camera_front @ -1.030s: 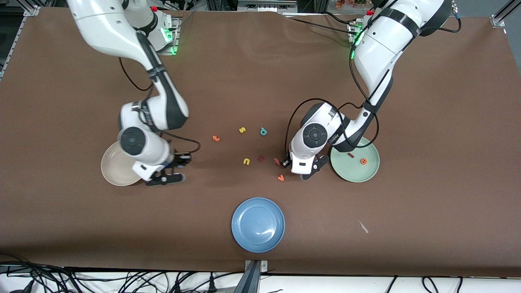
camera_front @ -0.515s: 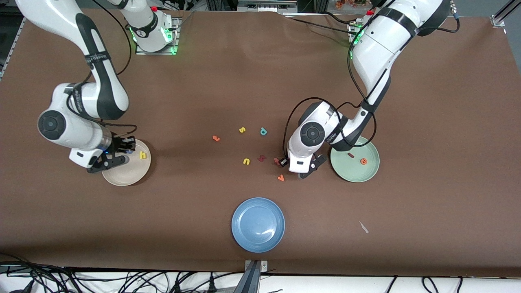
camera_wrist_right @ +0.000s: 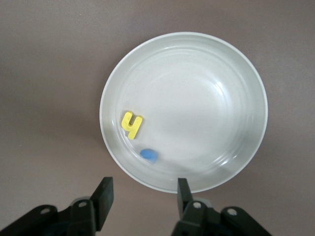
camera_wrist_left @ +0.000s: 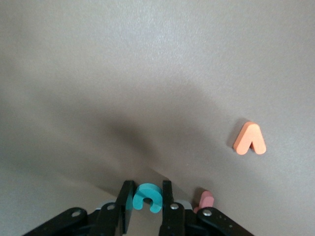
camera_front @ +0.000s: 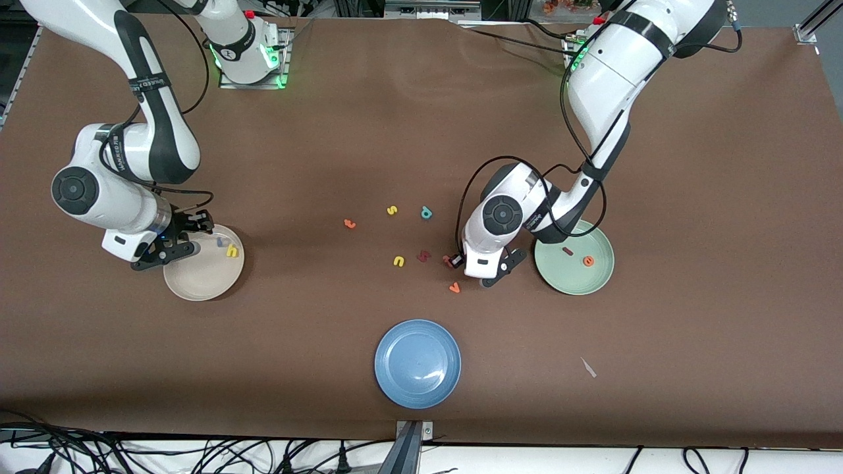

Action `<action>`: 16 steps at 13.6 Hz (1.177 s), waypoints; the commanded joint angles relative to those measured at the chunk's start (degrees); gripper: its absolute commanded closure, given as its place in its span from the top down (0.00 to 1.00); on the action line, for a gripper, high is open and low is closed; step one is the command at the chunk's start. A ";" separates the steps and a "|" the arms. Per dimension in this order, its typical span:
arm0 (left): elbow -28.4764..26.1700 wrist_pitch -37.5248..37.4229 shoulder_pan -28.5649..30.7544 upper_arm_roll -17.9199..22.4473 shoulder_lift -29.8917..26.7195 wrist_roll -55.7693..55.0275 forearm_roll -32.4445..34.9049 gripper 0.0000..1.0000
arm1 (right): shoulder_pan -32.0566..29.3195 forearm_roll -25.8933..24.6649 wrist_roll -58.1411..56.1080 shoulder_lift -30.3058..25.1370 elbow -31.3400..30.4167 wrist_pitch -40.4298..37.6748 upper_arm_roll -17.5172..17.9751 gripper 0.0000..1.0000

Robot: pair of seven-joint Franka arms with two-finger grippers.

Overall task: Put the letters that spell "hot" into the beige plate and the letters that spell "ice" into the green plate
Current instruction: 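Place the blue o on the beige plate with the right gripper, then place the teal c on the green plate while the right gripper reaches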

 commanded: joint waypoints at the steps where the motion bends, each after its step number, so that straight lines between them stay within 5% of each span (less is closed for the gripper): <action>1: 1.17 -3.28 3.25 -0.60 -2.98 0.08 1.77 0.12 | -0.23 -0.54 0.09 -1.65 -1.66 0.64 0.40 0.63; 5: 1.08 -19.69 9.14 -0.69 -12.83 9.28 0.98 0.13 | 1.00 0.25 12.79 -0.78 -1.22 1.08 5.21 0.63; 8: 0.21 -30.44 15.56 -0.61 -14.87 22.46 0.63 0.14 | 6.35 2.00 29.22 1.15 -1.13 4.14 9.35 0.63; 16: -2.17 -18.60 17.95 -0.52 -6.17 24.08 1.33 0.19 | 18.75 1.83 47.19 7.57 2.73 9.77 10.77 0.63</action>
